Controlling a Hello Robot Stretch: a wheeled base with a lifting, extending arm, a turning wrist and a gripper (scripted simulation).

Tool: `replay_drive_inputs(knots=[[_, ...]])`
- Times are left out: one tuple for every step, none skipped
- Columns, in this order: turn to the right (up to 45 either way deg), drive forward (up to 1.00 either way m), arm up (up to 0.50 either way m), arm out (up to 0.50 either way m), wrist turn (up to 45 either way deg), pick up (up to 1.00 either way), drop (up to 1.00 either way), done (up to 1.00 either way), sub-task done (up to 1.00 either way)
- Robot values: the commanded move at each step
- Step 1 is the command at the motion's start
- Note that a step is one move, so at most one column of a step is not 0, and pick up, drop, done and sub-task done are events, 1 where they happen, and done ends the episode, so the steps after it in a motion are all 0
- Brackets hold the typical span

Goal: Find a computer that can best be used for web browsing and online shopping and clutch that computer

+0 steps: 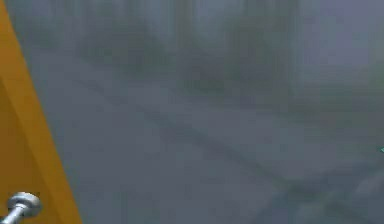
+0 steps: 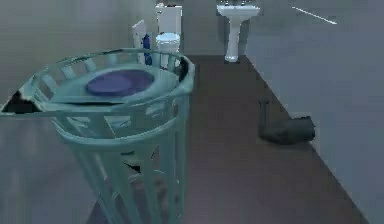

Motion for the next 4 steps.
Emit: replay_drive_inputs(knots=[[-45.0, 0.0, 0.0, 0.0, 0.0, 0.0, 0.0, 0.0, 0.0], [-42.0, 0.0, 0.0, 0.0, 0.0, 0.0, 0.0, 0.0, 0.0], [0.0, 0.75, 0.0, 0.0, 0.0, 0.0, 0.0, 0.0, 0.0], [15.0, 0.0, 0.0, 0.0, 0.0, 0.0, 0.0, 0.0, 0.0]])
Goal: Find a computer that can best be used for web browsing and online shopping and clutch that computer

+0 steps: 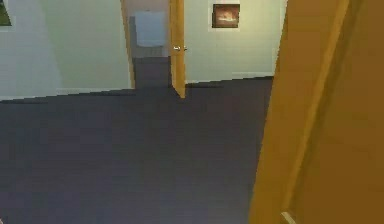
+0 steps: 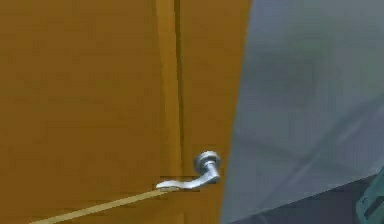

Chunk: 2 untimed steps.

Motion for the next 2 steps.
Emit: replay_drive_inputs(knots=[[0.0, 0.75, 0.0, 0.0, 0.0, 0.0, 0.0, 0.0, 0.0], [-9.0, 0.0, 0.0, 0.0, 0.0, 0.0, 0.0, 0.0, 0.0]])
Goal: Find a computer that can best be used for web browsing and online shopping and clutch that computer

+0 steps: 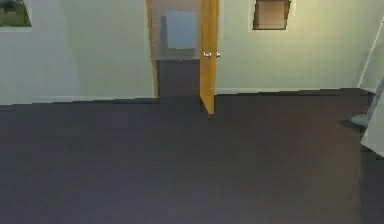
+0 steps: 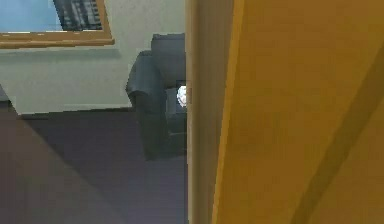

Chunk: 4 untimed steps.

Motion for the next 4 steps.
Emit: replay_drive_inputs(knots=[[0.0, 0.3, 0.0, 0.0, 0.0, 0.0, 0.0, 0.0, 0.0], [45.0, 0.0, 0.0, 0.0, 0.0, 0.0, 0.0, 0.0, 0.0], [39.0, 0.0, 0.0, 0.0, 0.0, 0.0, 0.0, 0.0, 0.0], [0.0, 0.25, 0.0, 0.0, 0.0, 0.0, 0.0, 0.0, 0.0]])
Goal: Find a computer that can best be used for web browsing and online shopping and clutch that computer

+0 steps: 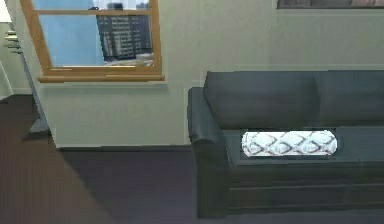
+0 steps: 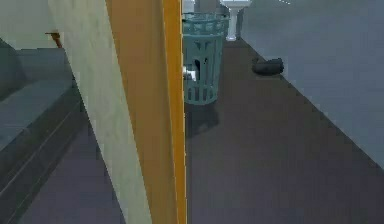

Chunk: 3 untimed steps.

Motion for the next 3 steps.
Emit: replay_drive_inputs(knots=[[27.0, 0.0, 0.0, 0.0, 0.0, 0.0, 0.0, 0.0, 0.0], [0.0, 0.55, 0.0, 0.0, 0.0, 0.0, 0.0, 0.0, 0.0], [45.0, 0.0, 0.0, 0.0, 0.0, 0.0, 0.0, 0.0, 0.0]])
